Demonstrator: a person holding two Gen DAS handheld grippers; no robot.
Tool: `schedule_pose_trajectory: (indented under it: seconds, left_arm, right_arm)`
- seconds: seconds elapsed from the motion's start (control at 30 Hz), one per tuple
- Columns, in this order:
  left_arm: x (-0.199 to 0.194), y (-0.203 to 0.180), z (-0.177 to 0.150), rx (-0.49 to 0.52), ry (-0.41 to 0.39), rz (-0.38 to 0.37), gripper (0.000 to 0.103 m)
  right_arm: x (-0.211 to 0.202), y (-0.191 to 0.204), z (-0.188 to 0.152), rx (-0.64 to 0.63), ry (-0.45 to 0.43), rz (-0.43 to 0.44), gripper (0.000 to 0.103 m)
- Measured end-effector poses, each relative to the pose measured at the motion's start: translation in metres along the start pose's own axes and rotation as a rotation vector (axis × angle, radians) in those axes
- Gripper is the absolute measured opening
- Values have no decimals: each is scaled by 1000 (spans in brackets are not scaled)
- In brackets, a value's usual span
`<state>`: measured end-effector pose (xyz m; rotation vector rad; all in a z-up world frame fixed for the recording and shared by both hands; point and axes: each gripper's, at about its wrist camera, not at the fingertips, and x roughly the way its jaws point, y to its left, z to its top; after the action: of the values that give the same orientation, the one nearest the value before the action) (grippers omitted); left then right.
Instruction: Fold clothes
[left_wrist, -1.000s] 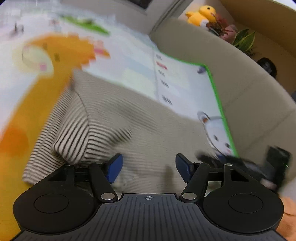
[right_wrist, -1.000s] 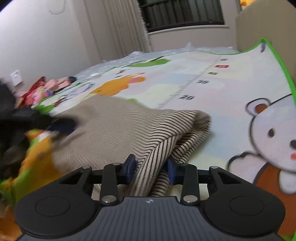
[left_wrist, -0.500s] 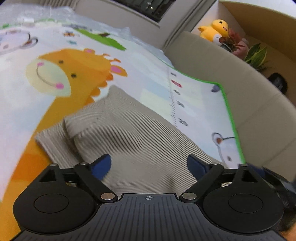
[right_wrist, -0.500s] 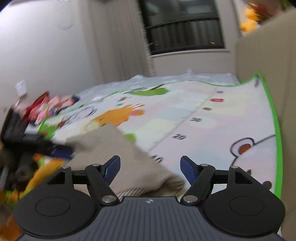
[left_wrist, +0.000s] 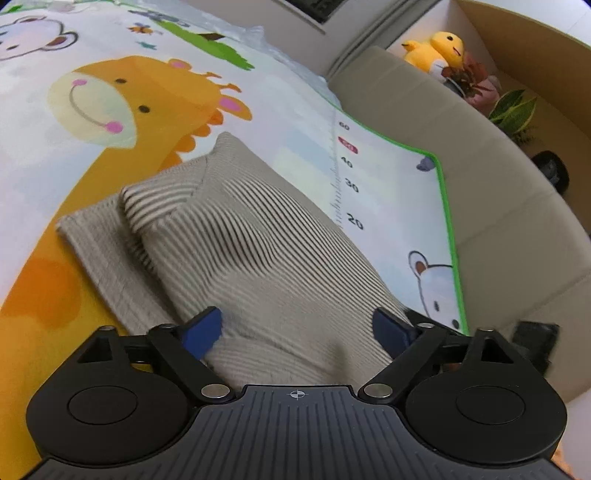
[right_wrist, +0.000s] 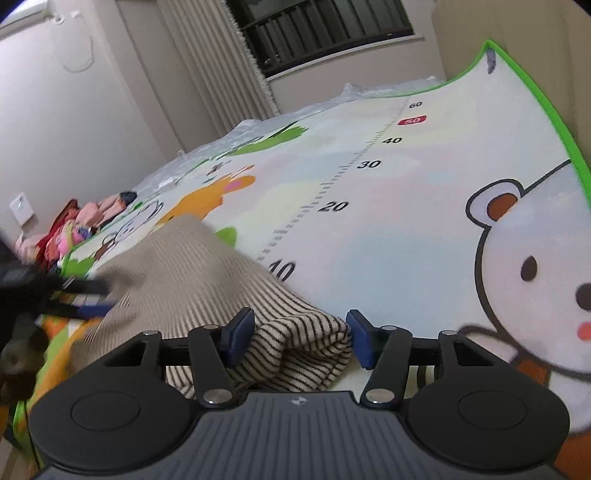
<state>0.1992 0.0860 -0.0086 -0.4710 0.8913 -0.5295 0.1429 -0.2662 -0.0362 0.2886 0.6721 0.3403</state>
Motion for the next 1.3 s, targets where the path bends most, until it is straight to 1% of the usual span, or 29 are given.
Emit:
schedule_pose_trajectory:
  seconds: [0.07, 0.23, 0.37, 0.43, 0.47, 0.57, 0.63, 0.67, 0.7, 0.73, 0.8, 0.87, 0.93, 1.0, 1.07, 1.1, 1.13, 1.2, 1.3]
  left_arm:
    - [11, -1, 8, 14, -3, 10, 89]
    - [28, -8, 26, 32, -29, 20, 88]
    - [39, -14, 35, 46, -56, 17, 87]
    - [42, -16, 35, 50, -57, 23, 87]
    - [40, -17, 35, 54, -58, 25, 87]
    - [28, -20, 30, 68, -66, 30, 87]
    - [14, -22, 26, 82, -85, 30, 88]
    - [7, -24, 24, 93, -99, 30, 88]
    - [2, -26, 22, 104, -107, 24, 88]
    - [-1, -30, 19, 115, -110, 14, 86]
    - [-7, -37, 14, 138, -117, -8, 82]
    - [-13, -44, 9, 160, -123, -29, 75]
    - [-17, -51, 3, 185, -125, -49, 75]
    - [-12, -58, -7, 212, -96, -59, 75]
    - [-2, -60, -19, 240, -49, -38, 76]
    - [3, -58, -25, 256, -30, -14, 76]
    - [9, -55, -30, 272, -16, 16, 76]
    - [13, -49, -38, 304, -13, 51, 73]
    - [12, -48, -44, 334, -29, 64, 73]
  right_arm:
    - [-8, 7, -6, -19, 10, 10, 55]
    - [-20, 24, -25, -21, 37, 65, 54]
    - [-25, 39, -29, -69, 36, 54, 54]
    - [-32, 42, -25, -88, 26, 36, 57]
    - [-36, 42, -22, -95, 14, 22, 62]
    - [-51, 42, -9, -106, -53, -20, 63]
    - [-59, 46, -1, -122, -106, -26, 50]
    - [-60, 50, 1, -129, -117, -11, 42]
    - [-60, 54, 3, -135, -124, 6, 42]
    - [-55, 59, 2, -142, -112, 28, 42]
    - [-39, 70, -4, -173, -58, 47, 42]
    - [-16, 76, -18, -203, 28, 25, 42]
    - [-4, 75, -29, -212, 49, 0, 43]
    - [-10, 75, -23, -216, 36, -3, 44]
    - [-15, 75, -18, -221, 22, -7, 51]
    - [-18, 75, -15, -223, 16, -8, 54]
    - [-20, 75, -12, -225, 9, -10, 54]
    - [-26, 74, -6, -230, -4, -13, 54]
    - [-31, 74, 0, -238, -17, -20, 54]
